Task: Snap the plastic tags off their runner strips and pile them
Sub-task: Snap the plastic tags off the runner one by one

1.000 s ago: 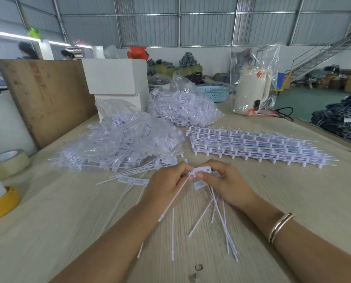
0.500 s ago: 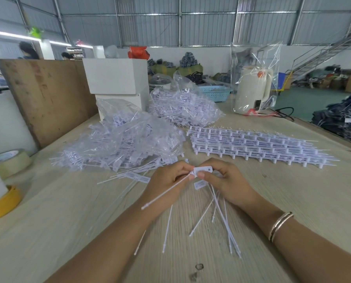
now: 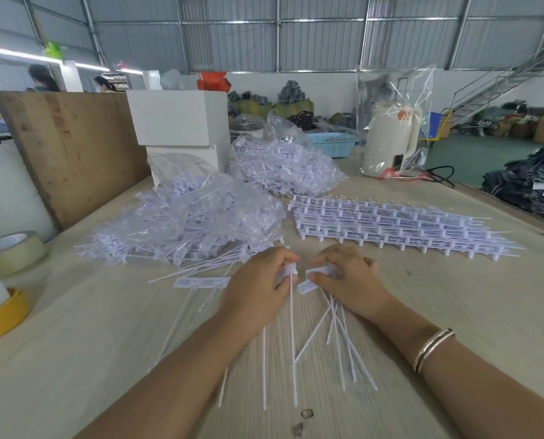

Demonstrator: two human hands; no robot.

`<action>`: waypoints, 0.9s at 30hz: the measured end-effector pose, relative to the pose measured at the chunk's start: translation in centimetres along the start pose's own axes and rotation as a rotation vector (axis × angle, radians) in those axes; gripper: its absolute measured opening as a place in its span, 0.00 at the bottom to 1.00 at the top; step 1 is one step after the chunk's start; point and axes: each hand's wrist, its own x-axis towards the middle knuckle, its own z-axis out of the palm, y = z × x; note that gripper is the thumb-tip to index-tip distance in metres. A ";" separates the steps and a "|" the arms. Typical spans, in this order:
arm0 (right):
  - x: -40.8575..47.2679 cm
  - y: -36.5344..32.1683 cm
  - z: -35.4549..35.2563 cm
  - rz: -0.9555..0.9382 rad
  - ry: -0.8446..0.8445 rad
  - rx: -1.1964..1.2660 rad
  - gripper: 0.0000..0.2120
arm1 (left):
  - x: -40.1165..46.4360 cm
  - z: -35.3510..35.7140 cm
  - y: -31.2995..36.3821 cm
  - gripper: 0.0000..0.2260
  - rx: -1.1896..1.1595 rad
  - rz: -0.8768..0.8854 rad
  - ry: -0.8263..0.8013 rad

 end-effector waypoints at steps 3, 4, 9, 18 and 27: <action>-0.1 -0.3 0.1 0.009 0.031 -0.044 0.12 | 0.1 -0.2 0.5 0.15 0.120 0.018 -0.012; -0.1 -0.5 0.0 -0.022 0.093 -0.005 0.10 | 0.1 -0.3 0.7 0.16 0.162 0.029 -0.017; -1.1 -2.0 -0.1 -0.109 0.065 0.189 0.13 | 0.0 -0.3 1.6 0.16 0.209 0.119 -0.015; -0.6 -1.5 -0.5 0.009 0.076 0.389 0.12 | -0.3 0.0 1.3 0.14 0.364 0.130 -0.001; -0.5 -1.3 -0.2 0.039 -0.088 0.455 0.15 | 0.0 0.2 1.1 0.10 0.455 0.104 -0.048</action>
